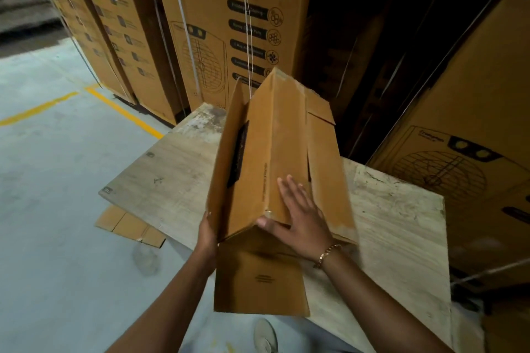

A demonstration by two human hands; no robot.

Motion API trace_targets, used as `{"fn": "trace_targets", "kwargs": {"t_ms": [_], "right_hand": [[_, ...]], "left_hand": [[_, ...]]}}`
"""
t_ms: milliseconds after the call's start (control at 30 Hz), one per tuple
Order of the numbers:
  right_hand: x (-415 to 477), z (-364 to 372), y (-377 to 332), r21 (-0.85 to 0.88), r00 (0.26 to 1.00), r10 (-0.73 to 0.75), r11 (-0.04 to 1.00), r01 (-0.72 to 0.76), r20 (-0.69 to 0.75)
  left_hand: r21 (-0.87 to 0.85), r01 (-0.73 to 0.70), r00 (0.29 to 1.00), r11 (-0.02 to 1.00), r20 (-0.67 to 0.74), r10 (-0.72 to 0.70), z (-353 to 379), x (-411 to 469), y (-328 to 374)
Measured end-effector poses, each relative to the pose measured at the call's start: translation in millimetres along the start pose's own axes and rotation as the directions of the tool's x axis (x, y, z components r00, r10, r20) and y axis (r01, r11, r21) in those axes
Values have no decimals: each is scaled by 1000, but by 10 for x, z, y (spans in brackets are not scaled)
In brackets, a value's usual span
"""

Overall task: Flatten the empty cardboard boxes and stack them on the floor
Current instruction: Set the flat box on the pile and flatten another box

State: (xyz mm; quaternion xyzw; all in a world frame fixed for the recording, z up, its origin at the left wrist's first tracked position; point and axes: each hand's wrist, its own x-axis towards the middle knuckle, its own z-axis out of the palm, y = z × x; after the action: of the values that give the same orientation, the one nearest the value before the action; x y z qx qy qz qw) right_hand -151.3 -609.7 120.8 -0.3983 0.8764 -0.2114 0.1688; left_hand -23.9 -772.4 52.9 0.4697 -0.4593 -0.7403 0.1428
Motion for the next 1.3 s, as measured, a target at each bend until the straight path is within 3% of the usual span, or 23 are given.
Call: {"fn": "trace_targets", "kwargs": {"t_ms": [133,267,367,467,500,567,667,733,833,933,1067,1200,1300], "right_hand": [[49,240,-156,-108,997,-51,993,57,56],[55,408,-196,-95,990,-88,991,99,113],[70,397,-158,24,992,-118,993,117,38],[212,240,-4,148,997,6,989,7,-82],[284,179,74,103,994,60,993,-50,-91],[428,85,225,-172,979,200,964,-202,-32],[549,19,316,-313,911,402,880,-357,91],[609,8,305,-295,900,419,881,-370,122],[687,-26,257,-261,898,424,886,-384,120],[710,-111,270,-199,903,406,905,-376,140],[639,-444,405,-36,945,297,955,-295,138],[578,-607,540,145,955,261,949,-280,139],[565,-651,574,245,949,276,920,-306,150]], "left_hand": [[-59,87,992,994,-81,-92,-224,-13,-12],[-53,132,986,990,-91,-137,-418,6,-32],[72,120,989,990,-100,-113,-507,10,14],[233,85,990,969,-126,-57,-512,42,34],[337,40,988,941,-154,13,-502,65,17],[622,-89,961,778,-151,231,-447,68,24],[857,-348,879,381,157,450,-206,-25,189],[875,-466,832,131,384,399,23,-71,322],[827,-552,814,-106,562,147,377,-116,440],[805,-540,831,-245,556,-7,604,-37,483],[776,-497,850,-389,526,-37,754,74,658],[720,-391,850,-574,521,75,912,-54,719],[723,-351,788,-595,571,229,912,-180,607]]}}
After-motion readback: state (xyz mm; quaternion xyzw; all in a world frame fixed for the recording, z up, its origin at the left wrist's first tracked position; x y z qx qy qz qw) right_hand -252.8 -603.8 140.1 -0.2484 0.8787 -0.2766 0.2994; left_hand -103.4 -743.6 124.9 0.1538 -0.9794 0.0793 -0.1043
